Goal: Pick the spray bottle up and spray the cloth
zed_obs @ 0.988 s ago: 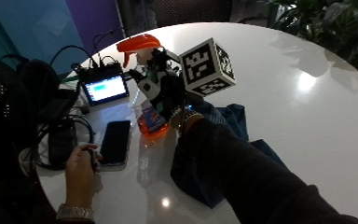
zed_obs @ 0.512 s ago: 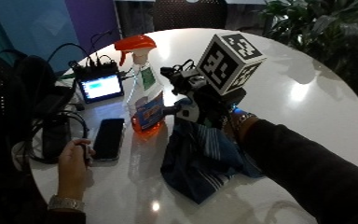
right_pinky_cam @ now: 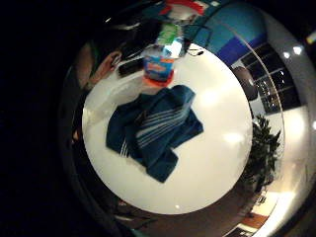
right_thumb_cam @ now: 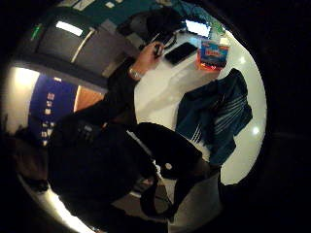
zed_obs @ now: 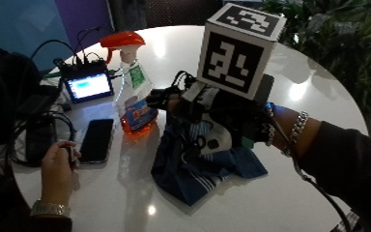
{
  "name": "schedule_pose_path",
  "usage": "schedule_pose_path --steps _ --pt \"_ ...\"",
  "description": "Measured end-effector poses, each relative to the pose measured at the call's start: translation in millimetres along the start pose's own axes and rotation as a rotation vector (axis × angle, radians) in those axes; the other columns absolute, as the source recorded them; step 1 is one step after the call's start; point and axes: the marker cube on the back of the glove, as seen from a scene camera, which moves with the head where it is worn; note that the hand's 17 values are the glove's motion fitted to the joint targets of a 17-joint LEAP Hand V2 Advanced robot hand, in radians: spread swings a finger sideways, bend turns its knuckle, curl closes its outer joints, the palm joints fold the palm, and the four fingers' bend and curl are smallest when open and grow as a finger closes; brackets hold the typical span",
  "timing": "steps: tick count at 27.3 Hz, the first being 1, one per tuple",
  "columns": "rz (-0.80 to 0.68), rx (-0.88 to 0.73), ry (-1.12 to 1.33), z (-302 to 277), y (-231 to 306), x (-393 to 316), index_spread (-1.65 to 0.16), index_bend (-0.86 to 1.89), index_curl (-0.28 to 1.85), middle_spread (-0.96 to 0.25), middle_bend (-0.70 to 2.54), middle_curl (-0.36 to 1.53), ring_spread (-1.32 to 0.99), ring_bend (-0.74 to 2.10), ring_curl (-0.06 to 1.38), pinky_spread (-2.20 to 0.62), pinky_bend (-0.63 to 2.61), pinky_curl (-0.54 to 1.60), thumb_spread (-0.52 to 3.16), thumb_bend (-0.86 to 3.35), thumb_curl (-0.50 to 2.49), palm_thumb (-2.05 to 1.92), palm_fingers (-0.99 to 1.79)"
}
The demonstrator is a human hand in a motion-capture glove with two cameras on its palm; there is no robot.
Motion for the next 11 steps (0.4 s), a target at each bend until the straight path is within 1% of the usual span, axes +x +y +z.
schedule_pose_path --steps 5,11 --pt "-0.089 -0.043 0.016 8 16 -27 -0.44 0.13 0.25 -0.18 0.2 0.38 -0.17 0.42 0.34 0.18 0.34 0.33 1.02 -0.03 0.26 0.28 0.32" --pt "-0.128 -0.077 0.015 22 28 -41 -0.45 0.15 0.25 -0.18 0.2 0.38 -0.18 0.4 0.32 0.19 0.31 0.32 1.01 -0.03 0.26 0.28 0.33"
